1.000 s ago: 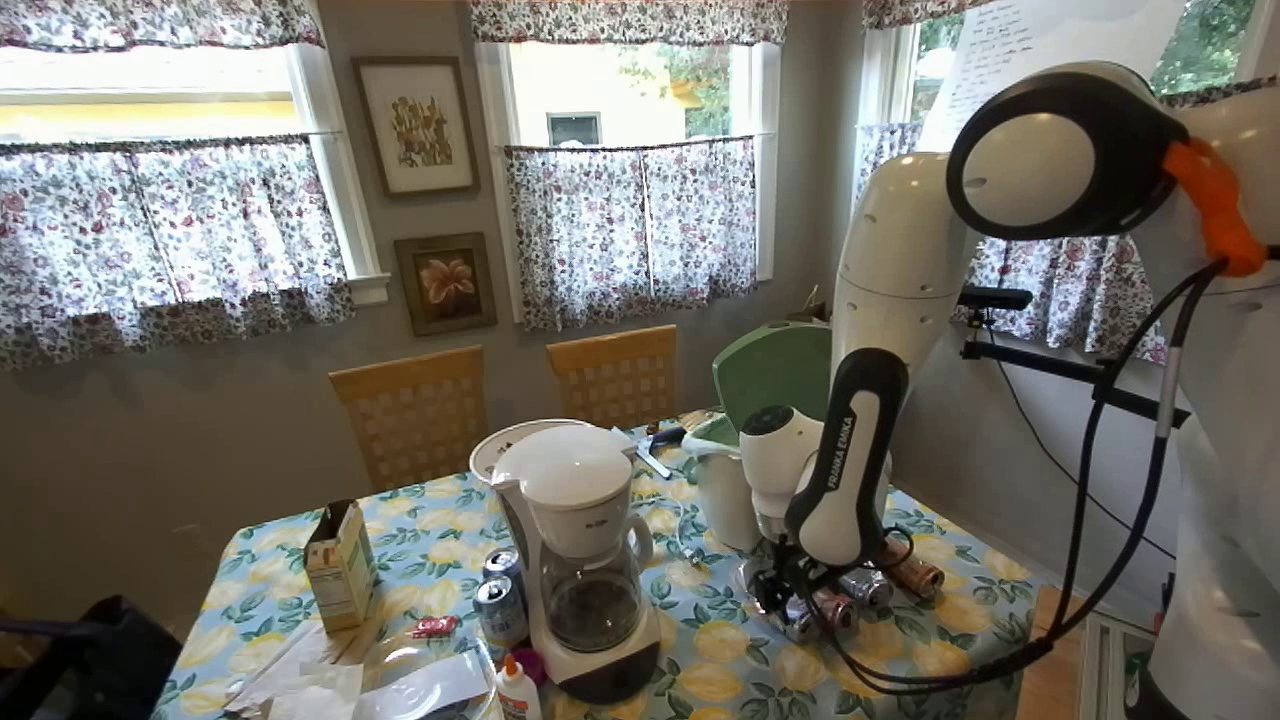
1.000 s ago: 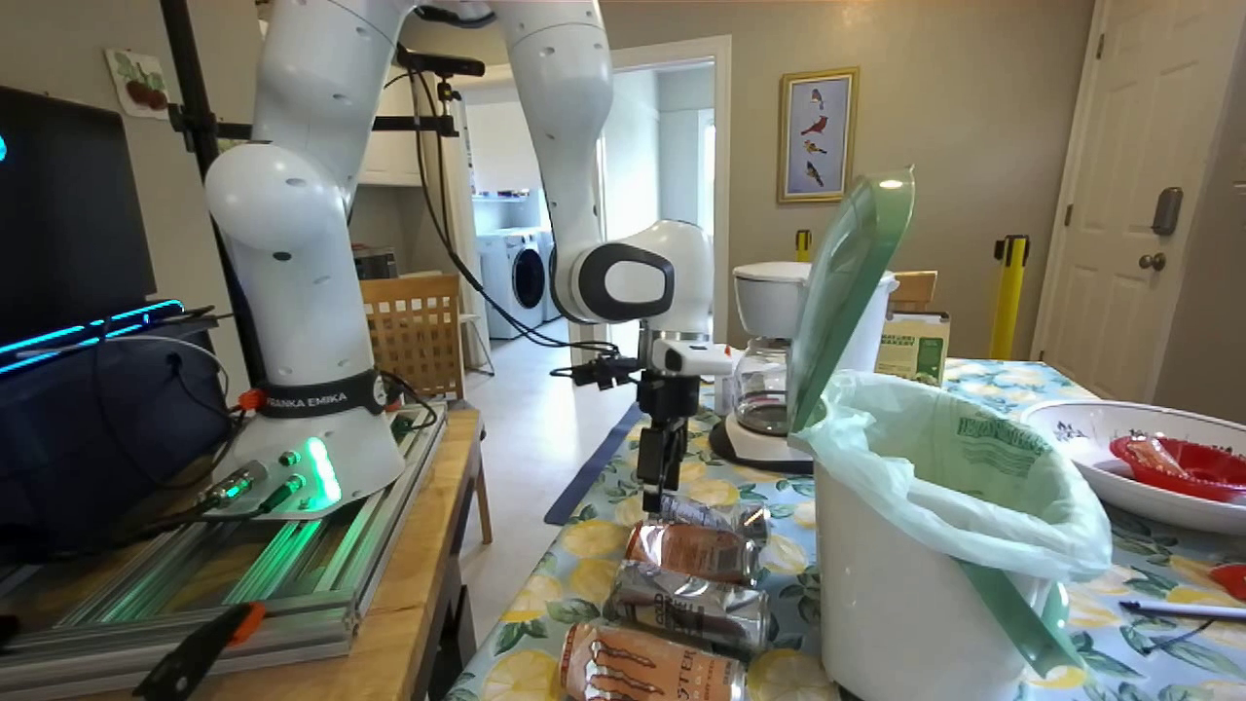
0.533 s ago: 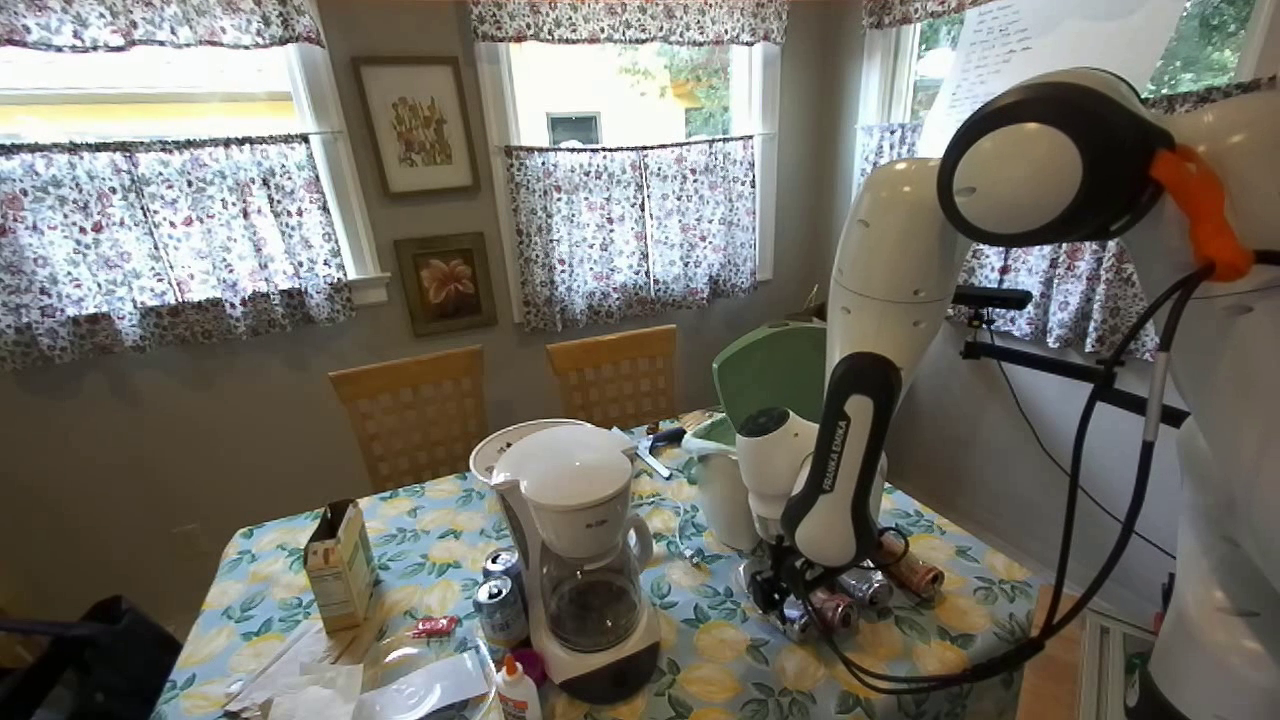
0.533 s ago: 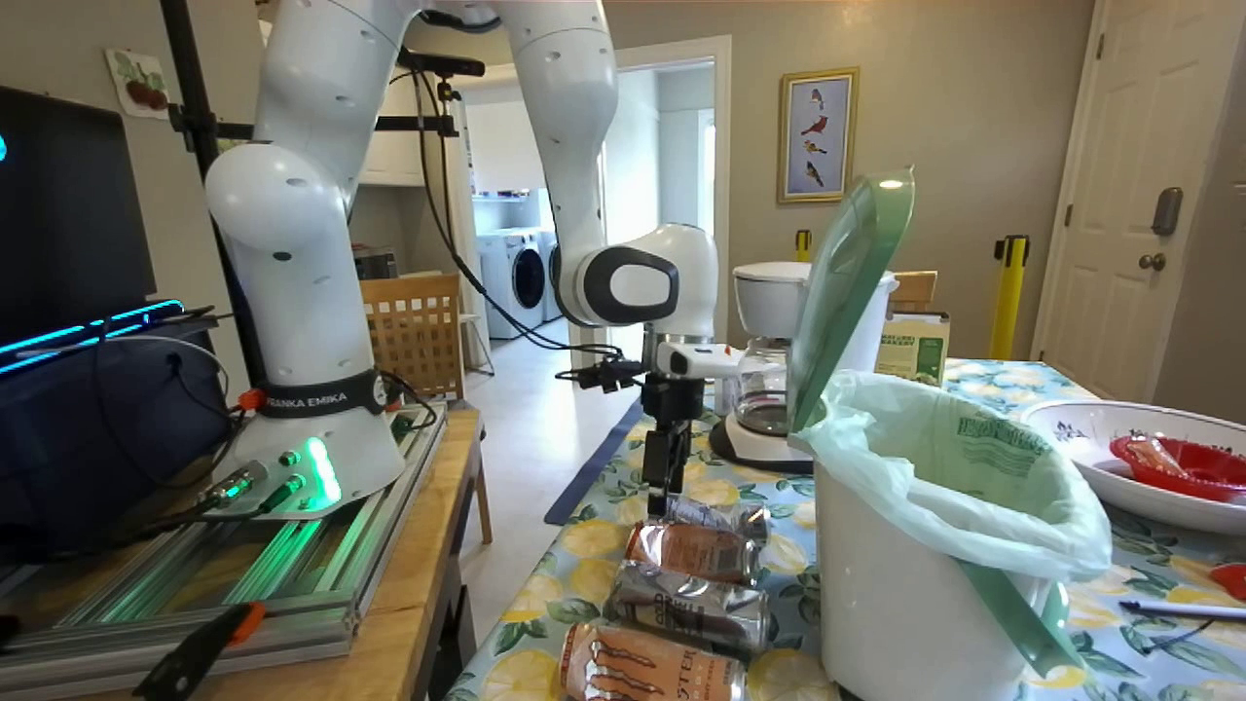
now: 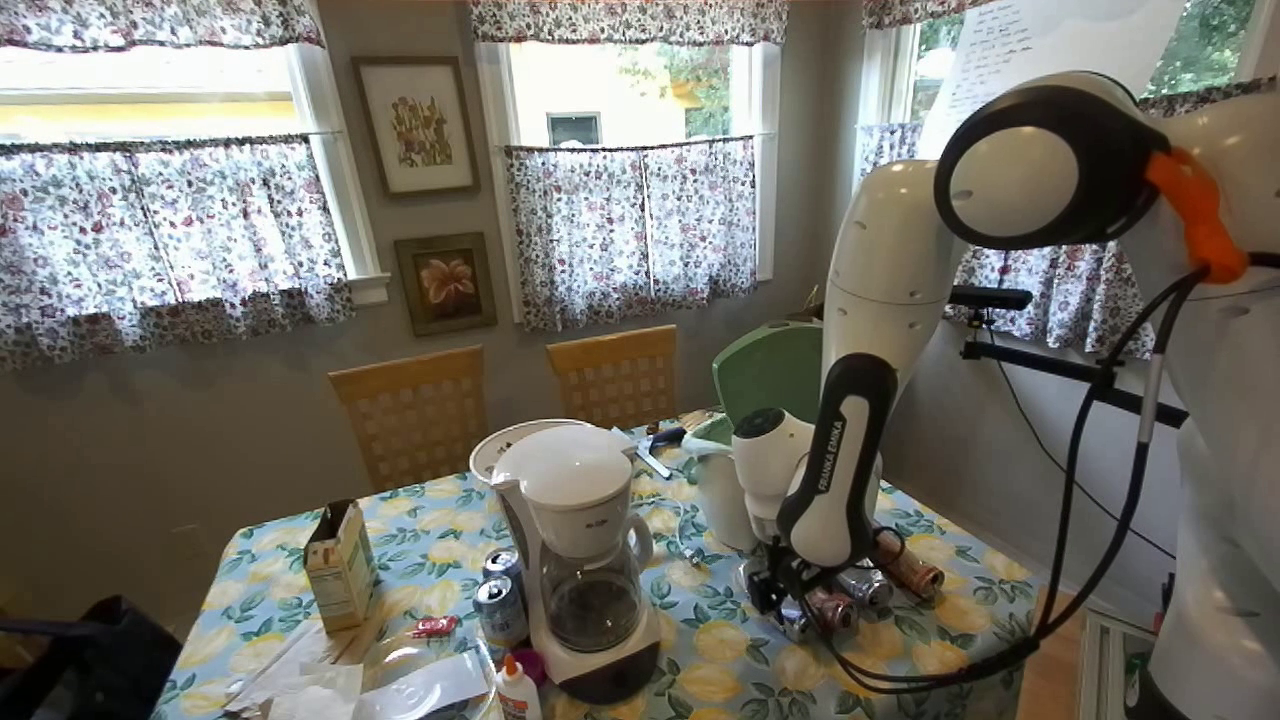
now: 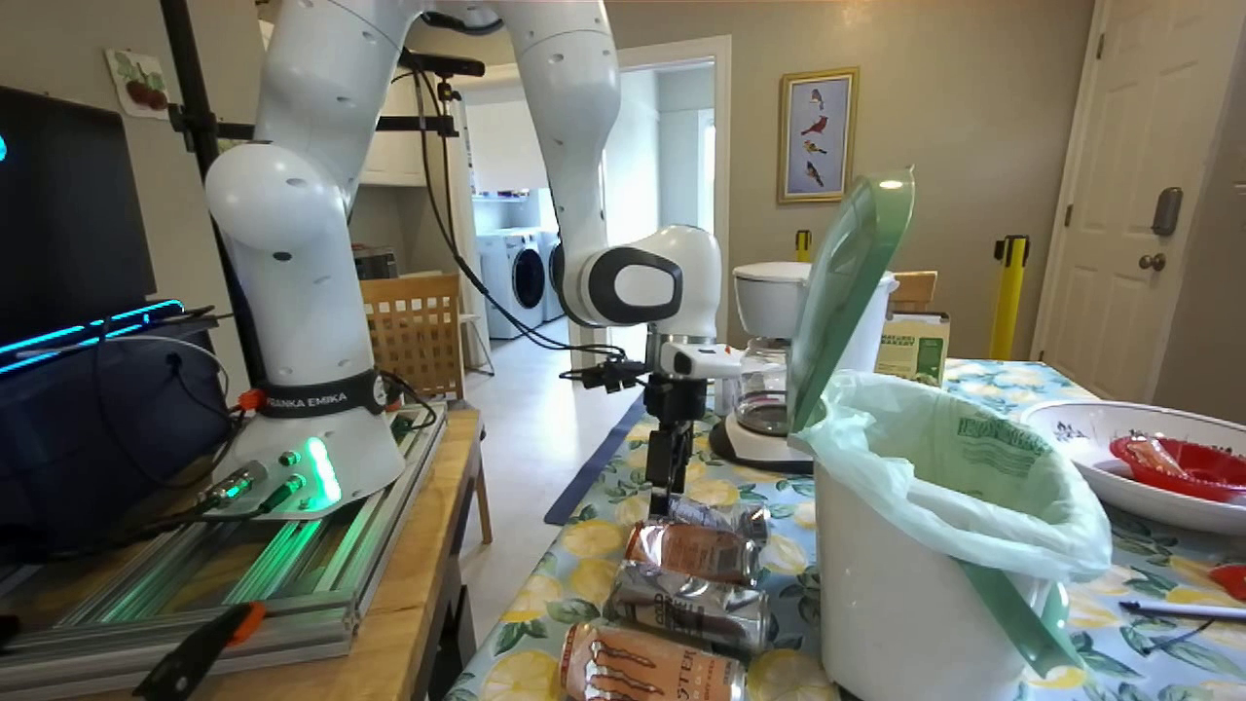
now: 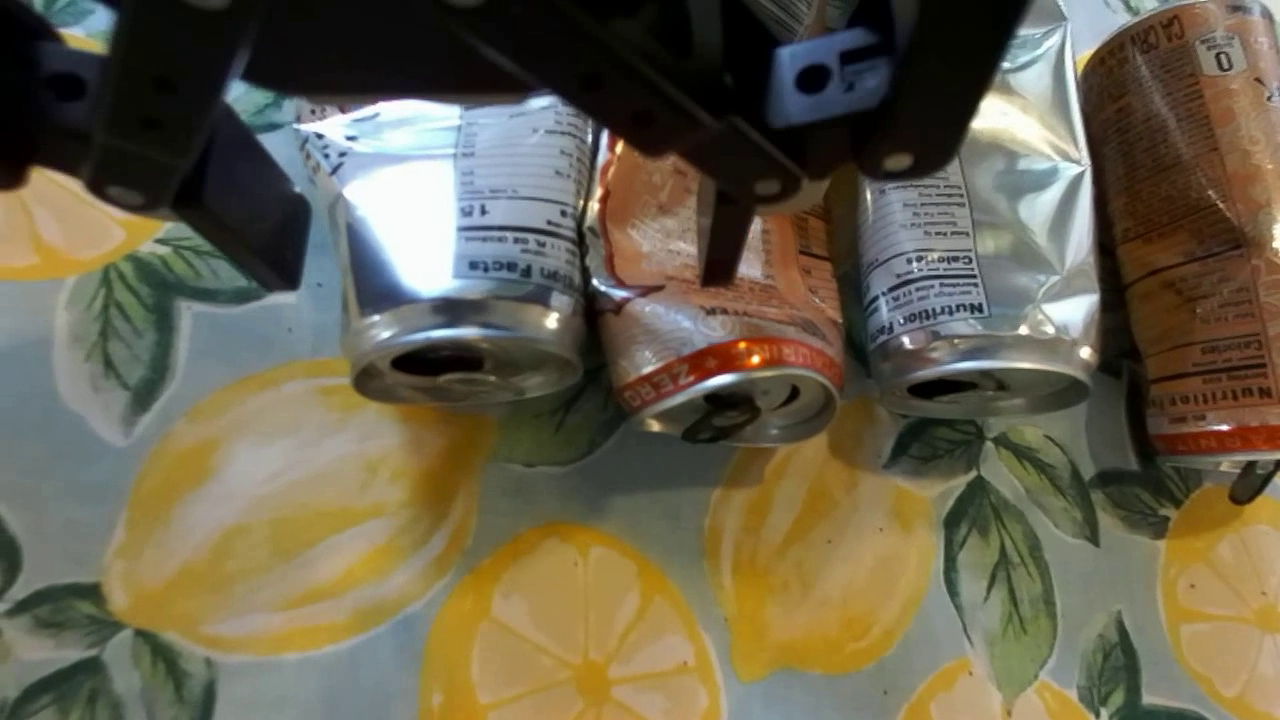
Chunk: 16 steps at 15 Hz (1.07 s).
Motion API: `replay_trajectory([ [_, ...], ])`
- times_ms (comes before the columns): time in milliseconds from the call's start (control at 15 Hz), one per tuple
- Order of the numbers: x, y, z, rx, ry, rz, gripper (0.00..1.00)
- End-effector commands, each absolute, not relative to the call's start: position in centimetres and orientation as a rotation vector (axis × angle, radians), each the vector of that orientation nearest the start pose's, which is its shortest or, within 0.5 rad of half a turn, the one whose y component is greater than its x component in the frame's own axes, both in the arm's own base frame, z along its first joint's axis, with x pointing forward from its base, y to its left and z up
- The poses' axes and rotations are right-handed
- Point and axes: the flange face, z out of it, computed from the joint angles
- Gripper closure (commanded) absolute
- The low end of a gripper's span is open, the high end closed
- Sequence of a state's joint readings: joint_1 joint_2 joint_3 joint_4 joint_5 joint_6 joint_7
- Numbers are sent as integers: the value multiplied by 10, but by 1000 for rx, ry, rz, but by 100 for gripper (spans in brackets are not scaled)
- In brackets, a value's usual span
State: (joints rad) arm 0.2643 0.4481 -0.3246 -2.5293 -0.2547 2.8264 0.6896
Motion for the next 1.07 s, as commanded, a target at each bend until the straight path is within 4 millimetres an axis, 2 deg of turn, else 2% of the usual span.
replay_trajectory([
  [0, 436, -30, 101, -3287, 778, 170, 0],
  [467, 440, -27, 100, -3258, 804, 252, 0],
  [533, 440, -27, 99, -3255, 809, 260, 17],
  [733, 441, -28, 98, -3248, 822, 279, 41],
  [800, 442, -28, 98, -3246, 826, 281, 47],
  [867, 442, -28, 98, -3246, 829, 281, 43],
  [933, 443, -28, 98, -3246, 831, 281, 43],
  [1000, 444, -28, 99, -3248, 833, 279, 54],
])
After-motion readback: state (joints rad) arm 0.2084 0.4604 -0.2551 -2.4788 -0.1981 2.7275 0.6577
